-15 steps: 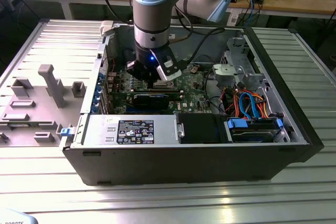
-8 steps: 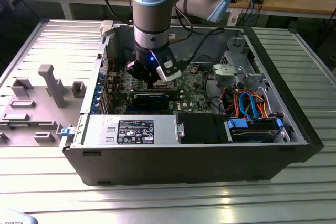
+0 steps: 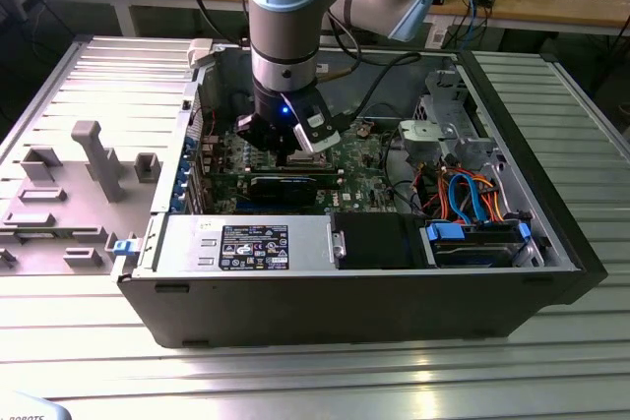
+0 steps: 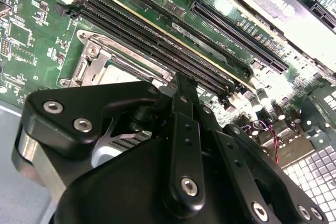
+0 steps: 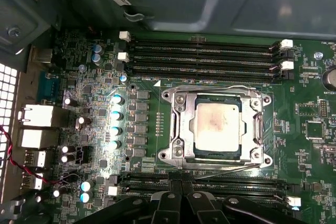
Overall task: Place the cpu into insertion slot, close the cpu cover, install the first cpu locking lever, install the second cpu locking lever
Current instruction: 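Install the second cpu locking lever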
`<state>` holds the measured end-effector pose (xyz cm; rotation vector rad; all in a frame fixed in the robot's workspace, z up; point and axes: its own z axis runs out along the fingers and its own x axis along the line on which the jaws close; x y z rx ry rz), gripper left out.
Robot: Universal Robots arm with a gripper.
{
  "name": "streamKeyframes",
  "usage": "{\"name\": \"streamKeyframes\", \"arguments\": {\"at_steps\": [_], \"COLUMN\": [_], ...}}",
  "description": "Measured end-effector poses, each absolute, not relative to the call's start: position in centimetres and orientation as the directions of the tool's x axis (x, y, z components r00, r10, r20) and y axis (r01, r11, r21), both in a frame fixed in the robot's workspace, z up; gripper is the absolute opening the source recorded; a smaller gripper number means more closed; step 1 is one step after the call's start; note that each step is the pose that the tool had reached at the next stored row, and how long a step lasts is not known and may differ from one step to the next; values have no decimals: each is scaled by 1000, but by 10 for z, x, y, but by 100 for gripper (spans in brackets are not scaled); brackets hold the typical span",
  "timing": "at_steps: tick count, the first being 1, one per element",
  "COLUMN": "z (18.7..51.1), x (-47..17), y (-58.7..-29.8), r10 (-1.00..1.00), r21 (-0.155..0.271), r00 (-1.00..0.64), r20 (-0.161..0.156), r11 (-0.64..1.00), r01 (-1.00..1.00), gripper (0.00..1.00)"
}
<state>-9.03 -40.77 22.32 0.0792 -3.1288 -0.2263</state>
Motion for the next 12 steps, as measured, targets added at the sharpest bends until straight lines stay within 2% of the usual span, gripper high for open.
{"name": "streamKeyframes", "arguments": {"at_steps": [7,10,12], "z": [216,207,206], "x": [-91,-91,-91], "y": [-413,-413,-413], "r10": [-51,-52,-53], "r21": [158,215,224], "r00": [-998,-998,-998], "r20": [27,32,32], "r11": [986,976,974], "r01": [-46,-44,-44], "gripper": [11,11,11]}}
